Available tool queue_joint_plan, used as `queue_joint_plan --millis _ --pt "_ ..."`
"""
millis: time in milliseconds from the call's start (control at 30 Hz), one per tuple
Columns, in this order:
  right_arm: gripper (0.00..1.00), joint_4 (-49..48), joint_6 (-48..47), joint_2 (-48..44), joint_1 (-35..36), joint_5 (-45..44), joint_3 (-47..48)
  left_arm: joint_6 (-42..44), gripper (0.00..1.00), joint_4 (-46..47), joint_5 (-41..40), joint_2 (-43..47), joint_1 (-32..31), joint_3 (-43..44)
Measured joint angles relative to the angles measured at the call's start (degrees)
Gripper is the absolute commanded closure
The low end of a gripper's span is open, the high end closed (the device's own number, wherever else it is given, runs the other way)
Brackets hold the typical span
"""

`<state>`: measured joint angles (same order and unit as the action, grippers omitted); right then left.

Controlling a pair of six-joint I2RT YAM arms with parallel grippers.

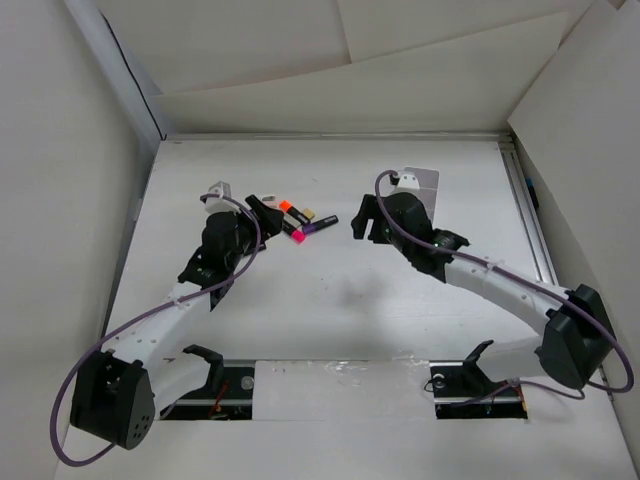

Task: Sort the stationery into containers
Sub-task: Pick up the pen from the center of the board.

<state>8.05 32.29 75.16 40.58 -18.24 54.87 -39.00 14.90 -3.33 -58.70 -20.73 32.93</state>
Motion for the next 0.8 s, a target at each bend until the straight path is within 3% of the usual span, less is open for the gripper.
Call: queue_joint_plan --millis 167,233,333,367,467,500,533,567,767,800 --pt "0.23 -1.0 -0.2 2.2 0.3 0.3 0.2 0.9 0.16 1.4 -2.0 0.0 0.0 0.0" --pt "0.26 -1.6 -0.2 1.9 0.7 0.3 0.2 1.1 0.20 1.2 -2.9 0.0 0.0 0.0" --pt "0.40 -3.0 -0.3 0.8 1.1 0.4 -0.2 1.1 0.30 1.0 -4.5 0.0 0.0 0.0" --pt "0.58 -3.4 -0.5 0.2 1.1 0.4 -0.5 1.1 0.39 1.0 -4.9 0.0 0.0 0.0" --pt "0.84 -4.2 -0.7 -1.5 1.1 0.5 -1.6 0.9 0.62 1.0 -5.9 -0.1 -0.2 0.0" --pt "0.95 -4.6 -0.7 -1.8 1.1 0.5 -1.9 0.8 0.78 0.7 -6.6 -0.1 -0.5 0.0" --pt "1.00 -5.0 -0.7 -2.0 1.1 0.4 -2.3 0.7 0.88 0.5 -6.9 -0.1 -0.9 0.0" --pt "1.00 -5.2 -0.6 -2.0 1.1 0.4 -2.6 0.7 0.92 0.1 -7.4 -0.1 -1.3 0.0" --pt "1.00 -5.4 -0.5 -2.0 1.4 0.5 -3.5 0.3 0.97 -5.5 -10.4 1.3 -2.1 -0.3" --pt "1.00 -5.5 -0.5 -2.0 1.5 0.6 -3.5 -0.2 0.82 -6.5 -11.6 2.4 -2.1 -0.8"
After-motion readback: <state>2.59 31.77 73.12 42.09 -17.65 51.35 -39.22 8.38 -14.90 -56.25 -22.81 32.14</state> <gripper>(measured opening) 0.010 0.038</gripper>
